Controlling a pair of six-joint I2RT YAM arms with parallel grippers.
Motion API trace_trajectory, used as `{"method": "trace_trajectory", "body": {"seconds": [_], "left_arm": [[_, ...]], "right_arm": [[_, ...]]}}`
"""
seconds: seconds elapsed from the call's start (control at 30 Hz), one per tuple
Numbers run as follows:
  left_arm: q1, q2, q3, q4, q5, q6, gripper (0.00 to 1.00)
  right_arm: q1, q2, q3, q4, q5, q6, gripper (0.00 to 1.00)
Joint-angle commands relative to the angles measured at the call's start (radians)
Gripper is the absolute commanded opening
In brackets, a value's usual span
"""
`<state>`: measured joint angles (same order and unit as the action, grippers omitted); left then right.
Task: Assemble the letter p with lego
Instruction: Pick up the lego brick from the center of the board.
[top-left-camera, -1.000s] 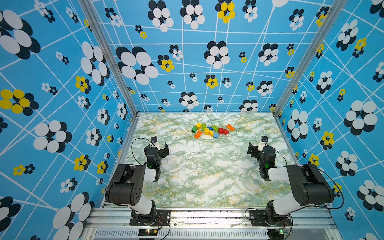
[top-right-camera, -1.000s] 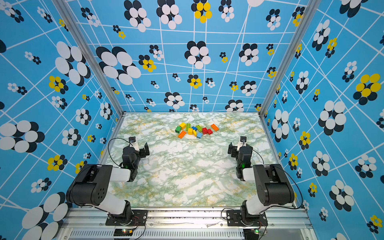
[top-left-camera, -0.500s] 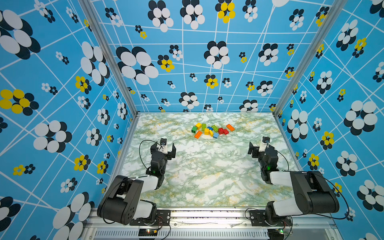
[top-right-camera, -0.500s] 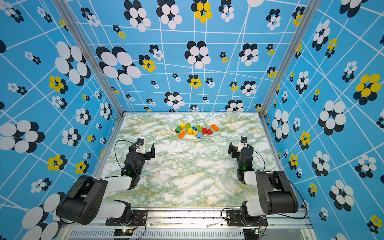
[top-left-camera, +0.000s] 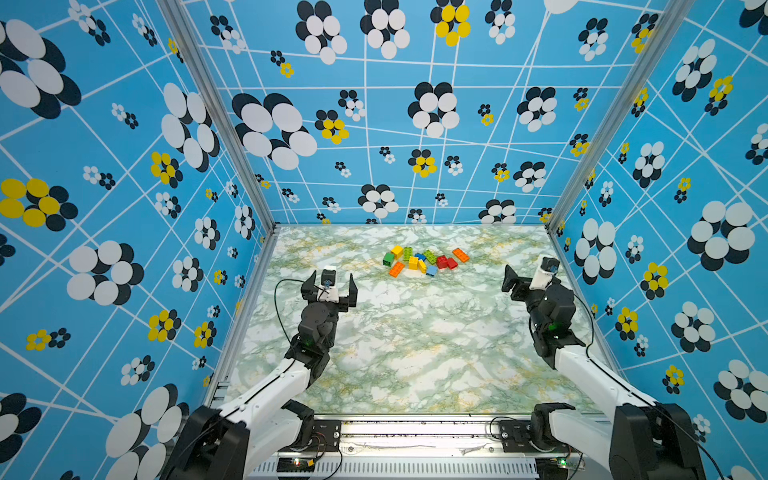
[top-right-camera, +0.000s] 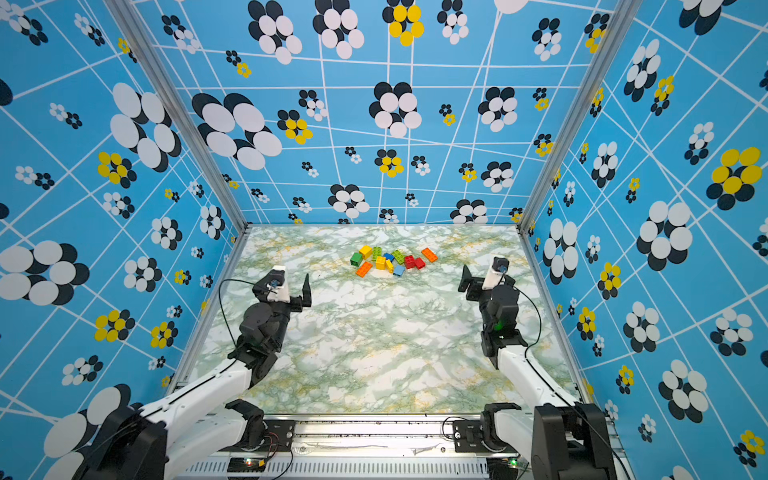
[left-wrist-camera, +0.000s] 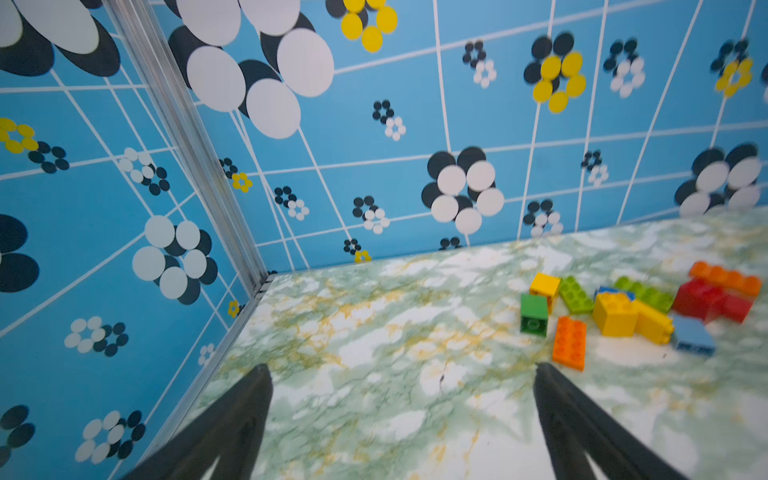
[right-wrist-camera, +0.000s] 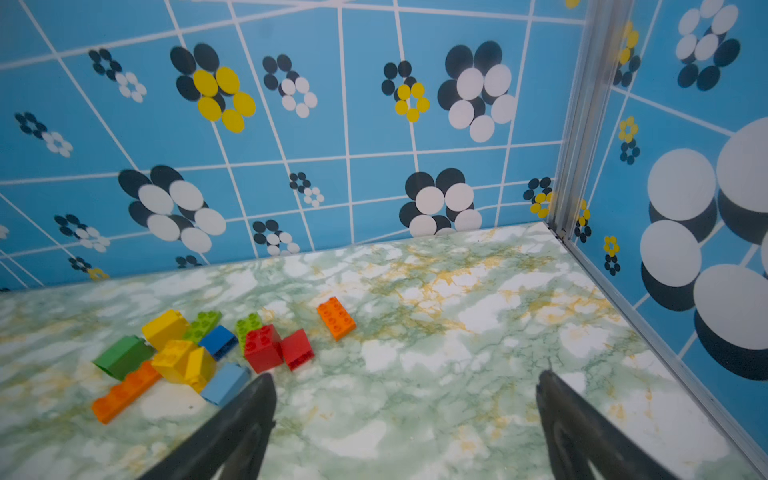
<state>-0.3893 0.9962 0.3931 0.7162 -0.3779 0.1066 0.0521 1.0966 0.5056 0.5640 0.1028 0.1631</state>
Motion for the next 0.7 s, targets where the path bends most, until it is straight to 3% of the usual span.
{"method": "trace_trajectory", "body": {"seconds": [0.0,0.07,0.1,0.17,0.3,0.37,0.67], "left_arm": [[-0.001,-0.066,0.081,-0.305,-0.021,-0.219,0.99],[0.002,-0.099,0.102,-0.4,-0.092,-0.366,0.99],[0.007,-0.118,0.107,-0.45,-0.116,-0.446,0.99],[0.041,-0.156,0.084,-0.471,-0.051,-0.494,0.99],[0.166,-0.224,0.008,-0.455,0.195,-0.547,0.99],[0.214,-0.223,-0.024,-0.429,0.258,-0.581,0.99],[0.238,-0.008,0.014,-0.451,0.33,-0.525,0.99]], "right_arm": [[0.003,-0.024,0.137,-0.356,0.069,0.248,0.99],[-0.002,-0.013,0.185,-0.452,0.12,0.322,0.99],[-0.018,0.002,0.184,-0.424,0.076,0.32,0.99],[-0.037,0.059,0.208,-0.405,-0.025,0.271,0.99],[-0.034,0.257,0.425,-0.636,-0.092,0.204,0.93],[-0.031,0.344,0.501,-0.683,-0.129,0.17,0.93],[0.043,0.737,0.888,-0.919,-0.162,-0.035,0.9]]}}
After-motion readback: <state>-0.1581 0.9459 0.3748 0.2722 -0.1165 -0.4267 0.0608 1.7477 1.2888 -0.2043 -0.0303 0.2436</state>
